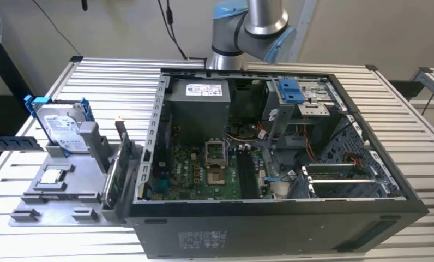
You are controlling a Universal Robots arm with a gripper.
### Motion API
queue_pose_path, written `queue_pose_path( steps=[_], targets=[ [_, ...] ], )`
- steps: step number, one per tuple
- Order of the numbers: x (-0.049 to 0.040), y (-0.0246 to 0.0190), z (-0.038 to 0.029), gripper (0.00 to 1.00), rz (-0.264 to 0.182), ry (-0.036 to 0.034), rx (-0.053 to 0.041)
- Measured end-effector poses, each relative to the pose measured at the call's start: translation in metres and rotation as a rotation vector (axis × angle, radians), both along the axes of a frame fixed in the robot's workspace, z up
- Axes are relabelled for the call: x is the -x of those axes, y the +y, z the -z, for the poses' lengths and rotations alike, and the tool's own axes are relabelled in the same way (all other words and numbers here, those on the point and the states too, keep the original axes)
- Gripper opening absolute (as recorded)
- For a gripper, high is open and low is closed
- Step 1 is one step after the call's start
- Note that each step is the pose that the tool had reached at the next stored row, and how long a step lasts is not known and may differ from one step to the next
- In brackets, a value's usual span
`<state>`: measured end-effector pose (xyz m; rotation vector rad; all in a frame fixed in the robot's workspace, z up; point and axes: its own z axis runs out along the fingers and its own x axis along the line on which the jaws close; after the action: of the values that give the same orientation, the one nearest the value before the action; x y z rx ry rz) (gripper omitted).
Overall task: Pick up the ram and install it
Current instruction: 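Pick up the ram and move it above insertion slot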
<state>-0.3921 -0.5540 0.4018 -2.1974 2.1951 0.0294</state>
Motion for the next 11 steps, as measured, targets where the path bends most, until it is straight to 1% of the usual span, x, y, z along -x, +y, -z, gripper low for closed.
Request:
queue_pose_path(
  steps=[4, 11],
  targets=[
    [-0.0037, 0.0, 0.0, 0.14, 0.0, 0.0, 0.0],
    [-0.0145, 0.0, 0.0, 0.14, 0.0, 0.0001, 0.0]
  ],
)
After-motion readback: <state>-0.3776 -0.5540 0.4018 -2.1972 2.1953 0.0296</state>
